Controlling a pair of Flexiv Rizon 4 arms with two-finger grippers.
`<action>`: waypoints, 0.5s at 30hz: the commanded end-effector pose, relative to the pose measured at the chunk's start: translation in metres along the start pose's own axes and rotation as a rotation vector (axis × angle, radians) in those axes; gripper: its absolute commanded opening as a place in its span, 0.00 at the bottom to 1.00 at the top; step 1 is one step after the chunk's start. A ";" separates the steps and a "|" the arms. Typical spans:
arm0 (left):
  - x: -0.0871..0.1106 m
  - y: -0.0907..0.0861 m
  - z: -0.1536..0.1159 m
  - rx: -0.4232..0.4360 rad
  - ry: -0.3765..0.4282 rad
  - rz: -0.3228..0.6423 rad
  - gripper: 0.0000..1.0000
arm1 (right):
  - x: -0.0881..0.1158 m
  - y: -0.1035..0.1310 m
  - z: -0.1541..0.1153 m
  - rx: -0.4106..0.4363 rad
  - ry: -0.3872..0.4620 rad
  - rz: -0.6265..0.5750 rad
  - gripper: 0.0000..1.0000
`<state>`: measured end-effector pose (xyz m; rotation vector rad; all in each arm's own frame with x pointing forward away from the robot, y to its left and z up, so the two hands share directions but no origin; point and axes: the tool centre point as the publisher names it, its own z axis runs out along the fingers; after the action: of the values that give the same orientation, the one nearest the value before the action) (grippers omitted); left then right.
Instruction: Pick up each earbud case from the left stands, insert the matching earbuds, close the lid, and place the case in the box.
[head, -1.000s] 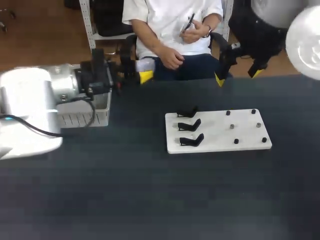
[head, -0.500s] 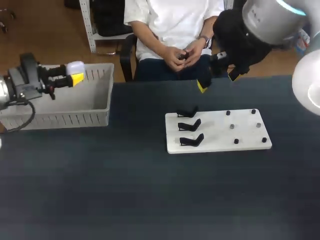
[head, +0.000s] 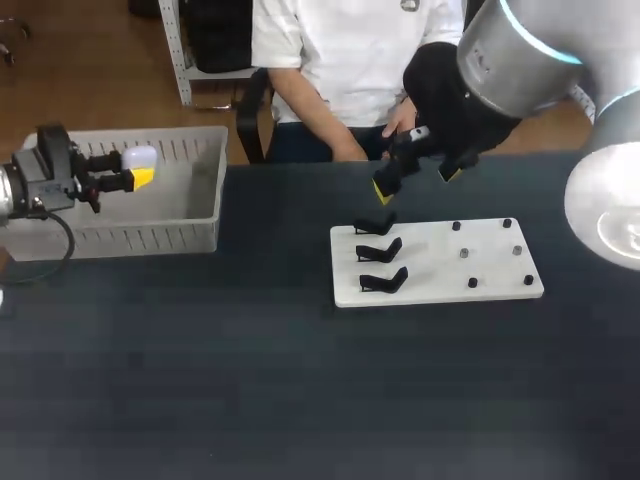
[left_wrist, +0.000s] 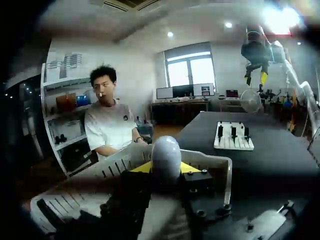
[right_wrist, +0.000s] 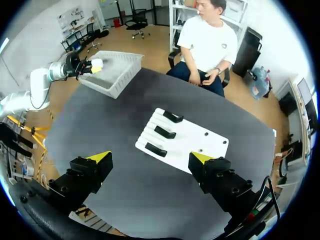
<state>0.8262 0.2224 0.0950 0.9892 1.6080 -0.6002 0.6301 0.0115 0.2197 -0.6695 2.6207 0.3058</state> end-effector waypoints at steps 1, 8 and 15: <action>0.017 0.009 0.022 0.054 0.029 -0.021 0.00 | 0.005 -0.003 0.001 -0.009 -0.002 0.000 1.00; 0.020 0.001 0.031 0.076 0.044 -0.038 1.00 | 0.001 -0.006 0.003 -0.049 0.011 -0.059 1.00; -0.010 -0.014 0.028 0.082 0.018 -0.014 1.00 | 0.002 -0.014 0.003 -0.169 -0.027 -0.132 1.00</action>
<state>0.8394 0.1925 0.0866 1.0507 1.6044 -0.6871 0.6355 0.0076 0.2171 -0.8570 2.5421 0.4231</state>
